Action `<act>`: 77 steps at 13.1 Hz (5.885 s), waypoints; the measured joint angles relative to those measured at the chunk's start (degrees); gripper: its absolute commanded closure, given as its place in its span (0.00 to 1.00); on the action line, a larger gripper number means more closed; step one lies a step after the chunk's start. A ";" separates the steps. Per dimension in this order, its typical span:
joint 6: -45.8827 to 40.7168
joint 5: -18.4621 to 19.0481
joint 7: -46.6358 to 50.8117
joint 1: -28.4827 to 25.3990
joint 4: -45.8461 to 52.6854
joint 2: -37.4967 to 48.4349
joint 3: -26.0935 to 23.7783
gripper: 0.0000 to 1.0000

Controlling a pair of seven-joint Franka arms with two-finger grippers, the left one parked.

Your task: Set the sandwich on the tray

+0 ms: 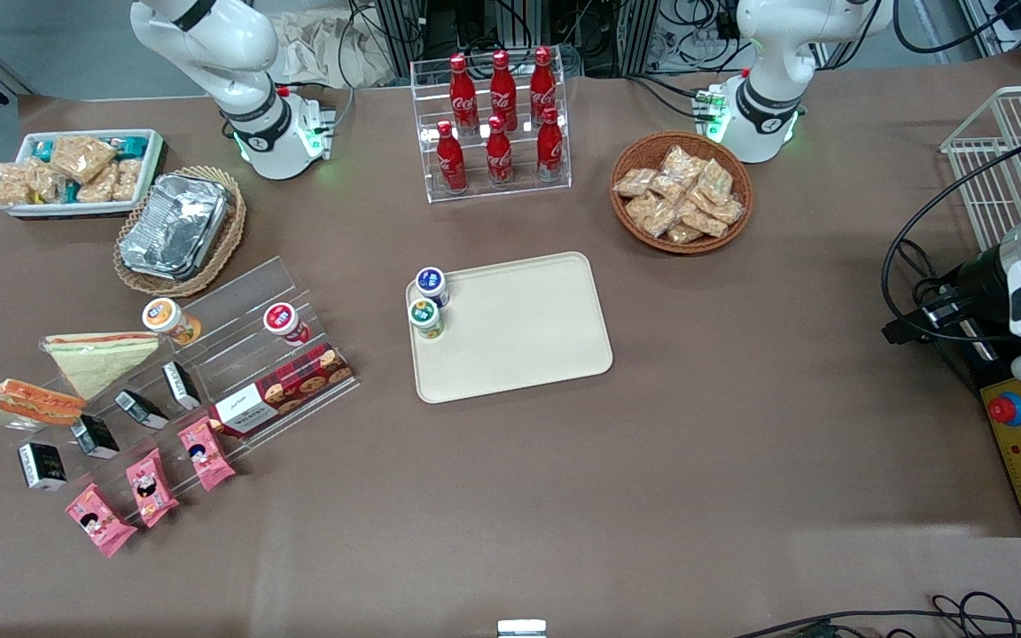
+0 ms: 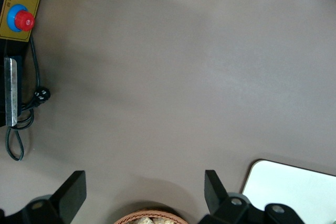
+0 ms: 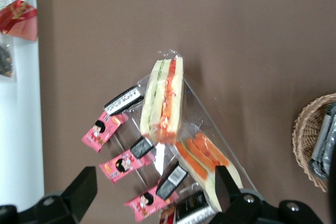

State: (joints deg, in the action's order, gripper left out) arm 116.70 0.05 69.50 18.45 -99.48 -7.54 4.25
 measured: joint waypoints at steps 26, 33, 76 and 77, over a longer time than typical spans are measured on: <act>18.05 -2.91 2.91 1.64 -6.62 -11.78 -0.73 0.40; 18.08 -2.96 -3.64 1.08 -6.68 -11.54 -1.21 1.00; 13.04 4.79 74.74 -65.64 13.41 -29.34 -1.40 1.00; 14.43 4.96 75.06 -66.35 13.40 -30.55 -1.38 1.00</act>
State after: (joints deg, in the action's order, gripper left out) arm 131.13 5.01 144.55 -47.90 -86.08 -38.10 2.88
